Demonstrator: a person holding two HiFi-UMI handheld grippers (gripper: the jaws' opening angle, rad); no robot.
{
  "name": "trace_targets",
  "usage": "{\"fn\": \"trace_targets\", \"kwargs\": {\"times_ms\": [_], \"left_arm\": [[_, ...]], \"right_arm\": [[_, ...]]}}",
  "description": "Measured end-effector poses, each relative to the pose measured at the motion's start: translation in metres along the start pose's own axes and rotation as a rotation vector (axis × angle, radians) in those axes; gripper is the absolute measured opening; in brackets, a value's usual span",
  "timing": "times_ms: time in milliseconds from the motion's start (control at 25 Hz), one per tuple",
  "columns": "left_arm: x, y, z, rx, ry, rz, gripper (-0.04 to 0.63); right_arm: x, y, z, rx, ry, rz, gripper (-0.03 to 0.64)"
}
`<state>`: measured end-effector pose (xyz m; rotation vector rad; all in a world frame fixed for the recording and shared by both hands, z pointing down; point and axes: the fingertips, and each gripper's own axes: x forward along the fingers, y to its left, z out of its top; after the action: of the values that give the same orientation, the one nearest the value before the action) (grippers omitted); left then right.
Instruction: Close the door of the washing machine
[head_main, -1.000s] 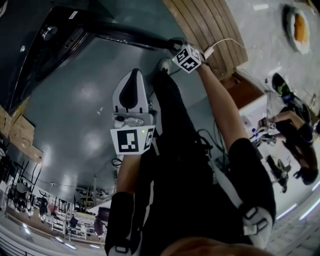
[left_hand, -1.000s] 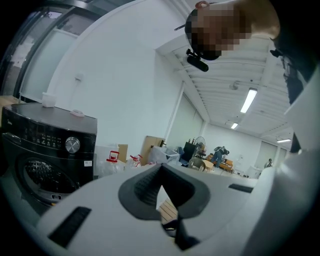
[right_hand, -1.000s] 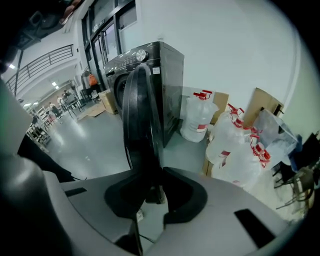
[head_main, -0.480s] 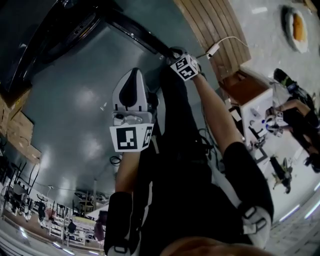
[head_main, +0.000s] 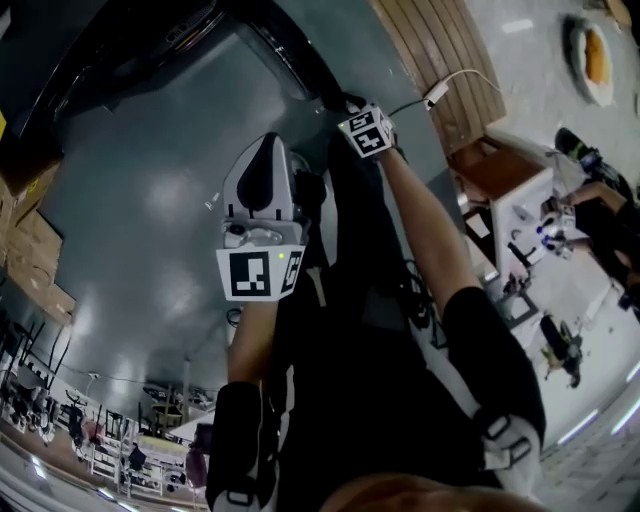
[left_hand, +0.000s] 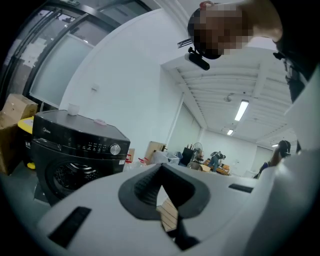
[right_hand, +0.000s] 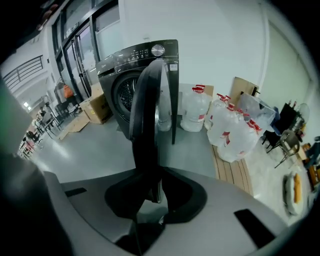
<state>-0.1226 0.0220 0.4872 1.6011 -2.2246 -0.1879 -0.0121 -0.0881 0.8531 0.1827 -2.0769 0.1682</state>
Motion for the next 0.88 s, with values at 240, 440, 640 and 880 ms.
{"fn": "trace_targets", "kwargs": {"times_ms": [240, 440, 640, 880], "left_arm": [[-0.025, 0.015, -0.001, -0.002, -0.03, 0.042, 0.005], [-0.043, 0.013, -0.008, 0.006, -0.041, 0.079, 0.005], [-0.06, -0.004, -0.024, 0.029, -0.056, 0.122, 0.005], [-0.085, -0.002, -0.047, 0.024, -0.074, 0.214, 0.005]], "right_arm": [[0.004, 0.027, 0.0, 0.025, -0.004, -0.002, 0.069], [0.005, 0.04, 0.003, 0.059, -0.006, -0.033, 0.067], [0.005, 0.045, 0.001, 0.069, -0.047, -0.04, 0.067], [0.006, 0.061, 0.008, 0.076, -0.081, -0.052, 0.067]]}}
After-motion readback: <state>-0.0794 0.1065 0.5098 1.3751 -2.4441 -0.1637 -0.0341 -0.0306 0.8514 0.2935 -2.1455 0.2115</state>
